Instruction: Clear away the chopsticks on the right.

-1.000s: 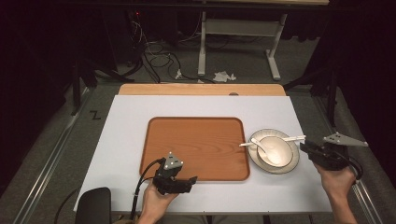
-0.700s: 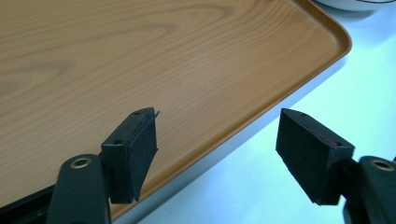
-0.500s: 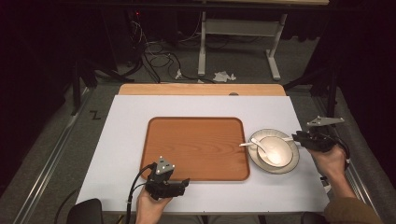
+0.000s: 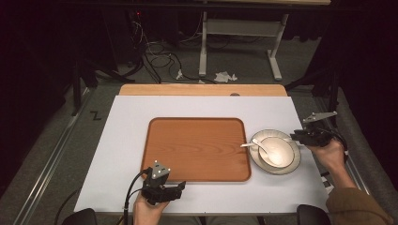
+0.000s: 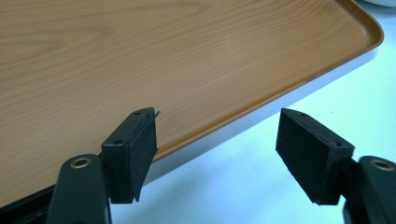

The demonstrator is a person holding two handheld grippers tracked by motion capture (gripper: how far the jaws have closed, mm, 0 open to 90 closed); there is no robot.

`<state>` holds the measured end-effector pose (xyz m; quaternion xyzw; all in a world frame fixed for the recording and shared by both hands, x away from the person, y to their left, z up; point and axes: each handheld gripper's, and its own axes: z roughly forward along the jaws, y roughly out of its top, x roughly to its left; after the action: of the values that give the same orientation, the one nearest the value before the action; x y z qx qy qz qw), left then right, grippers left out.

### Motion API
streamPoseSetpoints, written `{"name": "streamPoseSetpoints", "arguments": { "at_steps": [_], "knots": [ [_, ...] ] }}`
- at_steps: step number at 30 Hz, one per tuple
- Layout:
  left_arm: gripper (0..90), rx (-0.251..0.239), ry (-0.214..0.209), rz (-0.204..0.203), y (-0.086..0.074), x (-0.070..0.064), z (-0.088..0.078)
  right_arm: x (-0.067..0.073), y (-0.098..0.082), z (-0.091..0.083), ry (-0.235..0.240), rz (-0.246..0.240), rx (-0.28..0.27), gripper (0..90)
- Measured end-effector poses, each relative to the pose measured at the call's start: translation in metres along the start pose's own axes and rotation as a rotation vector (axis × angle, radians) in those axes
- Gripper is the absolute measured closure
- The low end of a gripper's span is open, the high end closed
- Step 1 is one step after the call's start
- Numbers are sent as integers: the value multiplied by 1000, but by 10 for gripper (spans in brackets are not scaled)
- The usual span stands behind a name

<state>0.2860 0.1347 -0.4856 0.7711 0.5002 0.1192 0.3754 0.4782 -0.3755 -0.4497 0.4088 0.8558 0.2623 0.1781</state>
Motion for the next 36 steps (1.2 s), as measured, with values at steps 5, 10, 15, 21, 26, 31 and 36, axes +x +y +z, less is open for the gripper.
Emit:
{"name": "streamPoseSetpoints", "arguments": {
  "at_steps": [5, 10, 15, 21, 26, 31, 36],
  "knots": [
    [292, -4, 8, -6, -2, 1, -2, -3, 2, 5, 33, -3, 23, 704],
    [292, -1, 11, -8, -2, 1, -2, -3, 7, 7, 59, 1, 48, 707],
    [291, 0, 14, -8, -3, 1, -2, -3, 10, 10, 76, -8, 66, 710],
    [291, -2, 14, -10, -3, 2, -2, 2, 10, 12, 85, -41, 82, 753],
    [291, 5, 13, -6, -3, 1, -1, 4, 10, 12, 97, -65, 86, 770],
    [291, 6, 14, -7, -3, 1, 0, 4, 12, 14, 98, -75, 90, 764],
    [291, 9, 13, -4, -3, 1, 0, 7, 13, 15, 79, -108, 94, 797]
  ]
}}
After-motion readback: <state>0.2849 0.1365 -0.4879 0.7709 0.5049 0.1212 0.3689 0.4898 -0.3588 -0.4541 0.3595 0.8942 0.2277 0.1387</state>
